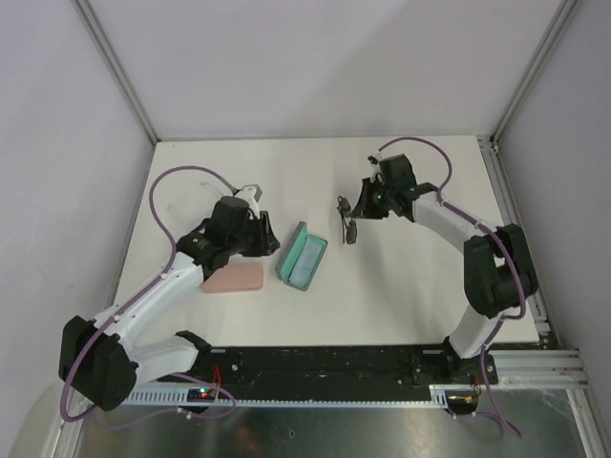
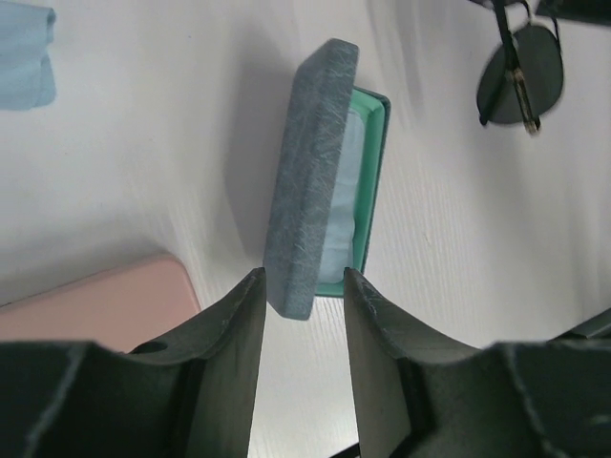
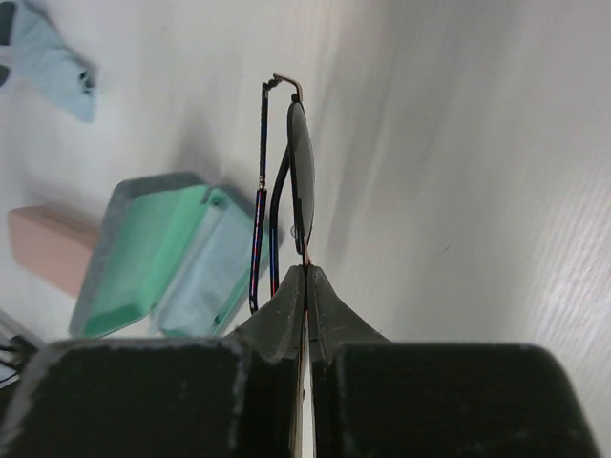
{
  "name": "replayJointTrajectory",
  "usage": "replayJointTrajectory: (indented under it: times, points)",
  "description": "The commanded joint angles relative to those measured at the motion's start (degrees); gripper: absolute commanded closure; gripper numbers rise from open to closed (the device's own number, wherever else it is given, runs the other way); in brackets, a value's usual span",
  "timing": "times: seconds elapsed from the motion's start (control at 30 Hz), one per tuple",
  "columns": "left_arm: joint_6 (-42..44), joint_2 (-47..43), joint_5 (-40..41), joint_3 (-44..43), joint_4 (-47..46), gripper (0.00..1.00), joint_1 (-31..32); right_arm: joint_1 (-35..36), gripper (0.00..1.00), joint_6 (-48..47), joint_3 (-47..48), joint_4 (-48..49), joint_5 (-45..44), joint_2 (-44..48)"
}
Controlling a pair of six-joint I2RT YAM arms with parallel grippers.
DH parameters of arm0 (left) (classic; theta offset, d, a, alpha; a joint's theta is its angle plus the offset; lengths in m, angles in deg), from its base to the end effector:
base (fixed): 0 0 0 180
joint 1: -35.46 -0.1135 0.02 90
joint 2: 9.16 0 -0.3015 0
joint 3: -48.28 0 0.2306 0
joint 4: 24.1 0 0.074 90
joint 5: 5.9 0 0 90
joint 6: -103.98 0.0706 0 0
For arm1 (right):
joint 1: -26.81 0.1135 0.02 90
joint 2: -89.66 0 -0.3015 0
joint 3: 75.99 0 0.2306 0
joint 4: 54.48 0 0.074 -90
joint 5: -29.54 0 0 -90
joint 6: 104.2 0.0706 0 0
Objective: Organize the sunglasses
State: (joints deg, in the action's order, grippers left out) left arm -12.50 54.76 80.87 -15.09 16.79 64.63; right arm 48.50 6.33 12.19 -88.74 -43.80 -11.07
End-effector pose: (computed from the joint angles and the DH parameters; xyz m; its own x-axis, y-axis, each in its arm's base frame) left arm 0.1957 -0.1138 0.2865 -0.7507 -0.0908 -0.6544 0.2109 0.9057 -0.3676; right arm 0.3625 0.1660 0.2564 -0.8226 0.0344 -0.5676 -0.2647 0.8602 0.4358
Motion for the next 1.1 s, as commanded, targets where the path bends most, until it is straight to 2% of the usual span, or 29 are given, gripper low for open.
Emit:
replayJointTrajectory:
  times: [0.0,0.43,0.87,1.07]
  points:
    - [-1.6,1.6,0.0,0.1,-4.7,0.58,-2.4,2.1,1.00,8.6,-6.4,8.4,0.9,8.8]
    - [-9.3,4.3,2.4,7.0,-16.4,0.59,-4.1,14.5,1.00,25.3,-20.5,11.0,-20.4,20.6]
    - [-9.7,6.3,0.6,12.0,-20.7,0.61,-4.3,24.8,1.00,34.8,-21.3,8.8,-33.4,19.2]
    - [-9.6,8.1,-1.8,13.6,-22.2,0.66,-4.2,27.6,1.00,37.2,-21.3,8.8,-35.7,18.4]
